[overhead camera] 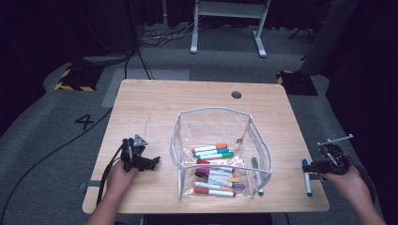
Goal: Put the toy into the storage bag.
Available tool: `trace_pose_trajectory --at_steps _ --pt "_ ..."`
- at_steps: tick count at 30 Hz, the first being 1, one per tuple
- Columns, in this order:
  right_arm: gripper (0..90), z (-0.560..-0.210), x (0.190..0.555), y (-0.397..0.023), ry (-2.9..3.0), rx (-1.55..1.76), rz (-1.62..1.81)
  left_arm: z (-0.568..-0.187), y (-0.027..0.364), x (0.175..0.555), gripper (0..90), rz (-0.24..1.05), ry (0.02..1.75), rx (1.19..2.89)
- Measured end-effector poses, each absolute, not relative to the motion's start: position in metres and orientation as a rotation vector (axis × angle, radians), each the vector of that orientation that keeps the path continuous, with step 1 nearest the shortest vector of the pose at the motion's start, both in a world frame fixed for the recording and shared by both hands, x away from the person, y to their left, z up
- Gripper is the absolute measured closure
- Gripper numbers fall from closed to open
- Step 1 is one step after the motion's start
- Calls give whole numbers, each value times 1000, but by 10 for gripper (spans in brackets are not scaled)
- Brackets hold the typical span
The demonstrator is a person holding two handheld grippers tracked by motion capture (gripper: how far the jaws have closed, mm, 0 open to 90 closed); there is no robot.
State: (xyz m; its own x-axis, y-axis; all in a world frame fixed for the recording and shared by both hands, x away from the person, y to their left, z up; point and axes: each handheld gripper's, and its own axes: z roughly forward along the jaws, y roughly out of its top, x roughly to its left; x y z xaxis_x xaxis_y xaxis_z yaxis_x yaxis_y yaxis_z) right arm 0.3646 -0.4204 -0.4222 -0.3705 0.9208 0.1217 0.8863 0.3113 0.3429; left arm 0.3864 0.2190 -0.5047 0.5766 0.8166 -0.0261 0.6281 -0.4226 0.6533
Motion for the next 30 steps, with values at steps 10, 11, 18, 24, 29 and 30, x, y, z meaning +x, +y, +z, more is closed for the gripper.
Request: trace_pose_trajectory --at_steps 10,11,18,24,29,30 --pt "591 -453 364 -420 2479 1724 364 -505 219 386 0 393 1148 2187" --pt "606 -454 365 -420 2473 1713 350 -505 219 386 0 394 1146 2187" --pt "756 -456 369 -415 2438 1693 282 -505 219 386 0 392 1148 2187" --pt "763 -455 371 -412 2449 1707 292 -505 219 386 0 395 1147 2186" --pt "763 -440 370 -411 2442 1712 398 -505 219 386 0 393 1148 2186" --pt "763 -436 370 -411 2445 1708 414 -505 219 386 0 395 1146 2187"
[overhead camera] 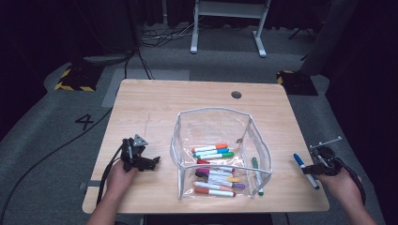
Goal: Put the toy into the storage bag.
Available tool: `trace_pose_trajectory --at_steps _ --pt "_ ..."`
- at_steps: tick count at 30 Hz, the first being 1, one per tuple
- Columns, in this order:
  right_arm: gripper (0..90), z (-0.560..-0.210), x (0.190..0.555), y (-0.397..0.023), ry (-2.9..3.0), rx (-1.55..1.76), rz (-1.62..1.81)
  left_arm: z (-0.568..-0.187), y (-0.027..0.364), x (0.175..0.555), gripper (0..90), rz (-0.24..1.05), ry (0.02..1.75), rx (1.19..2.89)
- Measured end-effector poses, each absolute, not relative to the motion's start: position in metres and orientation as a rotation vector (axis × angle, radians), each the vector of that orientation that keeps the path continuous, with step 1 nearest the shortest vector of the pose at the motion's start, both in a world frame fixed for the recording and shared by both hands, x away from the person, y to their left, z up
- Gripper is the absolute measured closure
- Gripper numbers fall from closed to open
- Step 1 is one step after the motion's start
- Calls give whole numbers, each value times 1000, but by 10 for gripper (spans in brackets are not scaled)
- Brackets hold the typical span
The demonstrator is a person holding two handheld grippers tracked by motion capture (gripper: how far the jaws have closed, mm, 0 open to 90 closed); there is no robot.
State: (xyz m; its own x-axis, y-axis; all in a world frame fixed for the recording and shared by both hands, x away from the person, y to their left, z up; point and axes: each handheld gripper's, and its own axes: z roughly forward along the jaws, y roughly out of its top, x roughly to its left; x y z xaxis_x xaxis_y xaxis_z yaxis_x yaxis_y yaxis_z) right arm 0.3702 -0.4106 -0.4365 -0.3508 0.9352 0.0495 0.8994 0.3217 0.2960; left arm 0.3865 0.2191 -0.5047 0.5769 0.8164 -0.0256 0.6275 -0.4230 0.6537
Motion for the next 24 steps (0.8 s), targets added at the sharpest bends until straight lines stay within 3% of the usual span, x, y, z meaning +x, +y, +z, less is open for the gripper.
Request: trace_pose_trajectory --at_steps 24 --pt "763 -334 361 -369 2518 1391 772 -505 219 386 0 396 1153 2182"
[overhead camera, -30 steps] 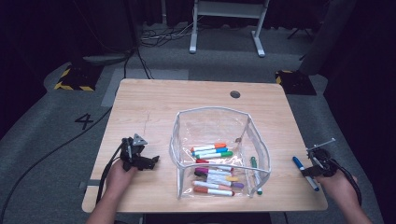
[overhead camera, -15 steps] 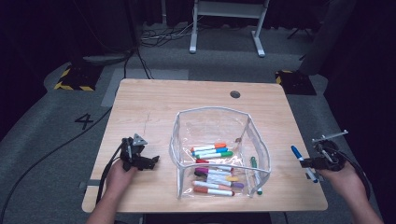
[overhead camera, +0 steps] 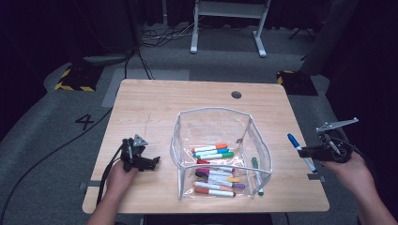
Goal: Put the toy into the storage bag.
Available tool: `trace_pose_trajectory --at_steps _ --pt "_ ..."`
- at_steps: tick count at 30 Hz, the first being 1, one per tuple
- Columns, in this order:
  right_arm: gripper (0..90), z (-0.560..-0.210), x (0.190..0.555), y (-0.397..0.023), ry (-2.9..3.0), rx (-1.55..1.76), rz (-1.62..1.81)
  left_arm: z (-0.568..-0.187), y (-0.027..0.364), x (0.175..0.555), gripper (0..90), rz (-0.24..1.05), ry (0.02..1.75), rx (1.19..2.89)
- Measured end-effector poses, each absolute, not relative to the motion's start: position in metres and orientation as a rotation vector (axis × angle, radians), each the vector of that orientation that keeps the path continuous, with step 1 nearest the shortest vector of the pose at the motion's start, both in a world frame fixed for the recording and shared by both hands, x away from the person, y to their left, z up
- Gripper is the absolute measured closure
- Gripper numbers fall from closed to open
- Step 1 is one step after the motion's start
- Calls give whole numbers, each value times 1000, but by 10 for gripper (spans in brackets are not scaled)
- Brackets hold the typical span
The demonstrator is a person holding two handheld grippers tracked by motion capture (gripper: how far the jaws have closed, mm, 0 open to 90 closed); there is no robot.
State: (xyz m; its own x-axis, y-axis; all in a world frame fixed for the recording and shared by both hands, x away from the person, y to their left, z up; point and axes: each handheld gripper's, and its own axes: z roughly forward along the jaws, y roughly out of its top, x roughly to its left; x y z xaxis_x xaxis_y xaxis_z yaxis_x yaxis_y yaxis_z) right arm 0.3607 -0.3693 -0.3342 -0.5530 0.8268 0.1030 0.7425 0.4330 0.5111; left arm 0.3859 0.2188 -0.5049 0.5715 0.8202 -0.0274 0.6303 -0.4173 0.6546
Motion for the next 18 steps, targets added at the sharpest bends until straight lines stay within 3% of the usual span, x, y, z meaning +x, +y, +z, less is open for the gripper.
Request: trace_pose_trajectory --at_steps 18 --pt "763 -273 358 -304 2644 1062 845 -505 219 386 0 393 1154 2181"
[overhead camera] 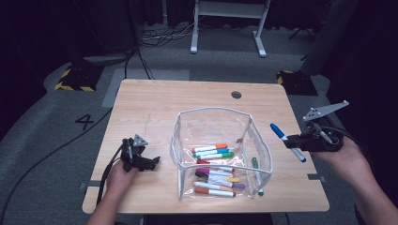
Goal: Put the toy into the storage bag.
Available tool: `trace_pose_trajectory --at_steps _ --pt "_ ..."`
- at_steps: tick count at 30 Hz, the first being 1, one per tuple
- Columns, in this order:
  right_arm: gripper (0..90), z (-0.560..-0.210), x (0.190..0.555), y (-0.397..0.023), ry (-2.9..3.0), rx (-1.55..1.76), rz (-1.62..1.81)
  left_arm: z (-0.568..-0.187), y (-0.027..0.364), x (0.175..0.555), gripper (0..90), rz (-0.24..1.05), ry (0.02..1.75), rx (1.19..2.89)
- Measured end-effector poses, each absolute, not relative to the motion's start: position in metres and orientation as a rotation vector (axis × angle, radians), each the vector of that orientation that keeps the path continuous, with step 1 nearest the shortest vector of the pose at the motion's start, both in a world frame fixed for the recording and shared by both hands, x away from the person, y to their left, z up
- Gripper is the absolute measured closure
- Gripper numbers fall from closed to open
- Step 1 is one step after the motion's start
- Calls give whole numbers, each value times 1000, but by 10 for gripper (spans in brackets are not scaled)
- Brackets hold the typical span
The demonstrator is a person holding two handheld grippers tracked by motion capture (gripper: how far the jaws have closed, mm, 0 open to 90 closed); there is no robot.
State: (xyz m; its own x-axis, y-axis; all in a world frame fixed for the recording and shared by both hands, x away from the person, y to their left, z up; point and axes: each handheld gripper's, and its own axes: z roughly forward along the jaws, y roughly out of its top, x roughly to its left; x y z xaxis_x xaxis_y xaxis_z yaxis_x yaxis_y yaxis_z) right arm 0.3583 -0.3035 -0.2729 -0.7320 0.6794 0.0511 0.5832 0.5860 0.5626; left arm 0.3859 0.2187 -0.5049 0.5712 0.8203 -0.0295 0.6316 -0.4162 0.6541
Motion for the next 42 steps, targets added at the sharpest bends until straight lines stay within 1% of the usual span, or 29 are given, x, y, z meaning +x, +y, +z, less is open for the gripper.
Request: trace_pose_trajectory --at_steps 14,22,31,42 --pt "763 -237 364 -231 2741 795 839 -505 219 386 0 394 1150 2185" --pt "762 -234 366 -192 2815 667 811 -505 219 386 0 394 1150 2186" --pt "763 -256 372 -151 2932 561 733 -505 219 386 0 393 1150 2186" --pt "763 -301 380 -117 3059 519 596 -505 219 386 0 394 1150 2185"
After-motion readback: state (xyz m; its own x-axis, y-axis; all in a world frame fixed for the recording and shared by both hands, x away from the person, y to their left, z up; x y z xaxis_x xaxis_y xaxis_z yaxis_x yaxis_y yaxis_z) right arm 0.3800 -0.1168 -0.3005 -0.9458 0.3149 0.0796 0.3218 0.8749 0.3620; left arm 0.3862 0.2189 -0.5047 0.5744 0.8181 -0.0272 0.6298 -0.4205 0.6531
